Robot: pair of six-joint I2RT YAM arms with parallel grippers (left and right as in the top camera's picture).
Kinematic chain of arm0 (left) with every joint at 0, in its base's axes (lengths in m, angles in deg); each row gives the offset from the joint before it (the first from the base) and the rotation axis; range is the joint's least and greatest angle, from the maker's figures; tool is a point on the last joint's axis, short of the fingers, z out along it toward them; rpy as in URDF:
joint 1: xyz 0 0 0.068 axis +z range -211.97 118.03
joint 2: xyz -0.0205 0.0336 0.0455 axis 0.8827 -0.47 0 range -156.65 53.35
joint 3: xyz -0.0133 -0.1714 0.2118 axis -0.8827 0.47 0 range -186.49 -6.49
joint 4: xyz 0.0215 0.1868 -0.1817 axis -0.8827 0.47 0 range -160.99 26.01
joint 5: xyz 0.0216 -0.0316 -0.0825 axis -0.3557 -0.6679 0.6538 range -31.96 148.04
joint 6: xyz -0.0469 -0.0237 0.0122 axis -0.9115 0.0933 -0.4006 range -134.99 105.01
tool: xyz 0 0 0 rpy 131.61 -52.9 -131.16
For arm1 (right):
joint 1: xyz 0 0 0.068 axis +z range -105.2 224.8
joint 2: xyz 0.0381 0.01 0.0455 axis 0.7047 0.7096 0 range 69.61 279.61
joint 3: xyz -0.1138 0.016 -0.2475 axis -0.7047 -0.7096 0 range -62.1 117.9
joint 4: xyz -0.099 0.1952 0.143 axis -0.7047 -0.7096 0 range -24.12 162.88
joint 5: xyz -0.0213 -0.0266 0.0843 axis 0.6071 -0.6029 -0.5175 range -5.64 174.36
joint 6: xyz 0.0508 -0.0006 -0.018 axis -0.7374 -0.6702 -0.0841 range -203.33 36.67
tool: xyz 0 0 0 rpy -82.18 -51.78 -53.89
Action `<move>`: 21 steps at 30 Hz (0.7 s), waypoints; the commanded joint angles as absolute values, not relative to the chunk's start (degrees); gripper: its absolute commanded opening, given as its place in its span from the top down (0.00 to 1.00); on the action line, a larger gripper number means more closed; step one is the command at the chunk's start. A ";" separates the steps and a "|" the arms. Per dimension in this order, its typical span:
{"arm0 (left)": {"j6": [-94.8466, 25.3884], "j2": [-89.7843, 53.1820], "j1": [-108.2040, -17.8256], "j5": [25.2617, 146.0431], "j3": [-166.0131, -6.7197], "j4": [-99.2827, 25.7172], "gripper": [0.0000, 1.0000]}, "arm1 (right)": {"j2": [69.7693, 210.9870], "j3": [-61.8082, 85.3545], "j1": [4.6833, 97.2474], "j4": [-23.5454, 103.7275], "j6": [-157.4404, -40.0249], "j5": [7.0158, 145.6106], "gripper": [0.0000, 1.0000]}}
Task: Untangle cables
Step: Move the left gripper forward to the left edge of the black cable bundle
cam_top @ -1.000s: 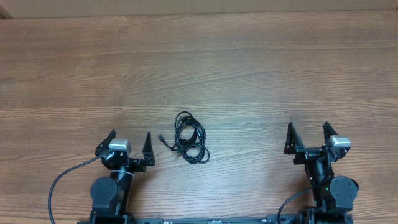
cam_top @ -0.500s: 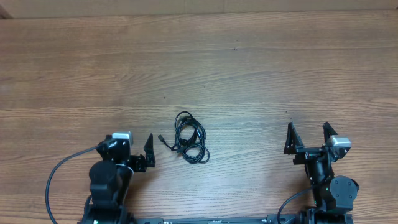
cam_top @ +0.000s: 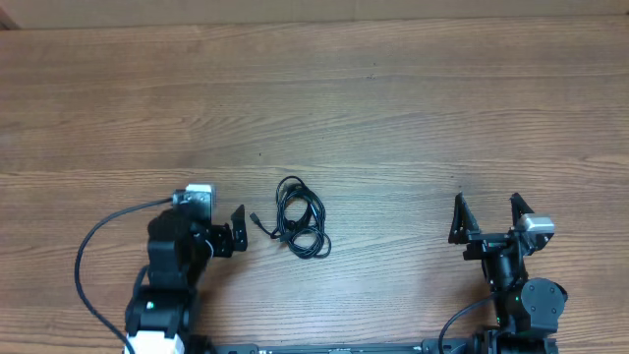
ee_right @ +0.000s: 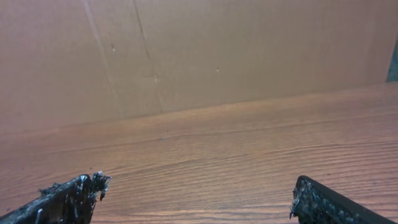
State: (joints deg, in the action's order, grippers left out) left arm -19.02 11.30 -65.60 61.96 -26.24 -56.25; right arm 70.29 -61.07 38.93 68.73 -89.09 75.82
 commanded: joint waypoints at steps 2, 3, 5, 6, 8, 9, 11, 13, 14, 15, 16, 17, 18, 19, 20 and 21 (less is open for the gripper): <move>-17.19 6.15 -65.36 62.57 -30.89 -54.39 0.00 | 69.77 -61.61 39.00 68.80 -88.85 76.63 0.00; -16.95 5.01 -65.36 62.55 -31.59 -53.86 0.00 | 69.77 -61.61 39.00 68.80 -88.85 76.63 0.00; -16.66 2.52 -65.36 62.55 -33.08 -52.86 0.01 | 69.77 -61.61 39.00 68.80 -88.85 76.63 0.00; -16.66 1.51 -65.36 62.57 -33.63 -52.55 0.00 | 69.77 -61.61 39.00 68.80 -88.85 76.63 0.00; -16.66 -0.54 -65.36 62.55 -34.74 -51.85 0.00 | 69.77 -61.61 39.00 68.82 -88.85 76.63 0.00; -16.66 -1.55 -65.36 62.57 -35.26 -51.48 0.00 | 69.79 -61.61 39.00 68.80 -88.85 76.63 0.00; -16.66 -3.23 -65.36 62.57 -36.14 -51.07 0.01 | 69.77 -61.61 39.00 68.80 -88.88 76.63 0.00; -16.64 -4.48 -65.36 62.55 -36.95 -50.41 0.00 | 69.77 -61.61 39.00 68.80 -88.88 76.63 0.00; -16.64 -4.96 -65.36 62.55 -37.43 -49.89 0.01 | 69.77 -61.61 39.00 68.80 -88.85 76.63 0.00; -16.62 -5.33 -65.36 62.55 -37.82 -49.43 0.00 | 69.77 -61.61 39.00 68.80 -88.85 76.63 0.00; -16.53 -5.70 -65.36 62.55 -38.26 -48.79 0.00 | 69.79 -61.61 39.00 68.80 -88.88 76.63 0.00; -16.21 -6.05 -65.36 62.55 -38.63 -48.31 0.00 | 69.77 -61.61 39.00 68.80 -88.85 76.63 0.00; -16.21 -6.29 -65.36 62.55 -38.89 -47.96 0.00 | 69.77 -61.61 39.00 68.80 -88.85 76.63 0.00; -16.21 -6.57 -65.36 62.55 -39.07 -47.68 0.00 | 69.77 -61.61 39.00 68.80 -88.85 76.63 0.00; -16.21 -6.73 -65.36 62.55 -39.22 -47.44 0.00 | 69.77 -61.61 39.00 68.80 -88.85 76.63 0.00; -16.18 -6.92 -65.36 62.55 -39.35 -47.20 0.01 | 69.77 -61.61 39.00 68.80 -88.85 76.63 0.00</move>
